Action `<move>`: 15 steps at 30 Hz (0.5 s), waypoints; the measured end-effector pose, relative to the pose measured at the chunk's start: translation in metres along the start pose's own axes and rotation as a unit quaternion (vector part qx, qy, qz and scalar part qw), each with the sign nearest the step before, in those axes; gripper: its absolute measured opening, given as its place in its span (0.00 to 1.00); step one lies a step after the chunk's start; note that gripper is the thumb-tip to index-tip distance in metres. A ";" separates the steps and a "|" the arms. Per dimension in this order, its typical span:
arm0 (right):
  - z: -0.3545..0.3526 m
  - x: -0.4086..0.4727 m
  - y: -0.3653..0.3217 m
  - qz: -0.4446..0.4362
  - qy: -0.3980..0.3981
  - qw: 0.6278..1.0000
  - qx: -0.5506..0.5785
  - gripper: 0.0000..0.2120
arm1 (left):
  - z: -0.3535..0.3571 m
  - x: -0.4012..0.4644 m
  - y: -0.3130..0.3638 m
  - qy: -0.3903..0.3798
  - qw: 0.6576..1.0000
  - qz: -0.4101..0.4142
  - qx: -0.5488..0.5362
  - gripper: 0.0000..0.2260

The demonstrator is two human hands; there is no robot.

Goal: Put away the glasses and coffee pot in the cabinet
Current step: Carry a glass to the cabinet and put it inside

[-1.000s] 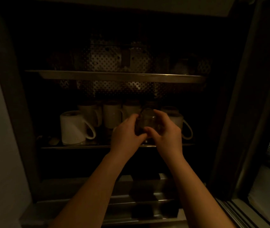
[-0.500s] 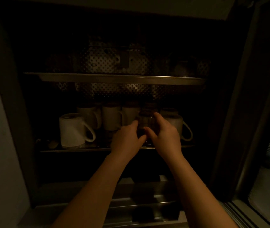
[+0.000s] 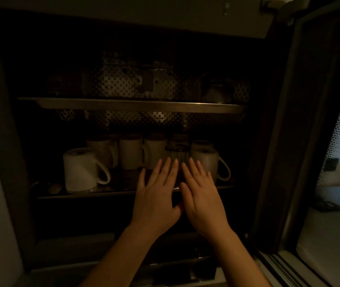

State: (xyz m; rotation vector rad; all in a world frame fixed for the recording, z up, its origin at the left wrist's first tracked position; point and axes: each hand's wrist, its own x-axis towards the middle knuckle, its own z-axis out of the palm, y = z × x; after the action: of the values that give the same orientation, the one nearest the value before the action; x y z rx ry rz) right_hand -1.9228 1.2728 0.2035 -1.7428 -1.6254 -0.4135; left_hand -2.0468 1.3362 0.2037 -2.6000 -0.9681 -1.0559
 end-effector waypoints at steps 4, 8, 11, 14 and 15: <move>0.000 0.000 -0.002 0.012 -0.018 0.999 -0.045 0.31 | -0.005 0.003 0.003 -0.053 0.998 -0.024 0.031 0.40; -0.003 0.006 -0.005 0.021 -0.034 0.996 -0.074 0.34 | -0.011 0.009 0.004 -0.098 0.993 -0.039 0.049 0.41; -0.003 0.011 -0.007 0.030 -0.054 0.994 -0.090 0.36 | -0.013 0.015 0.003 -0.124 0.989 -0.045 0.060 0.41; -0.004 0.014 -0.008 0.040 -0.072 0.991 -0.106 0.38 | -0.015 0.018 0.002 -0.132 0.988 -0.049 0.065 0.41; -0.005 0.015 -0.009 0.041 -0.076 0.990 -0.109 0.38 | -0.015 0.018 0.002 -0.132 0.988 -0.052 0.064 0.41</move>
State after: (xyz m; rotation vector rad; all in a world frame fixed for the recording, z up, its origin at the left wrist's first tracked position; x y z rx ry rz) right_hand -1.9279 1.2799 0.2189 -2.0404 -1.6578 -0.4415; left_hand -2.0439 1.3379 0.2270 -2.6503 -1.1983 -0.6543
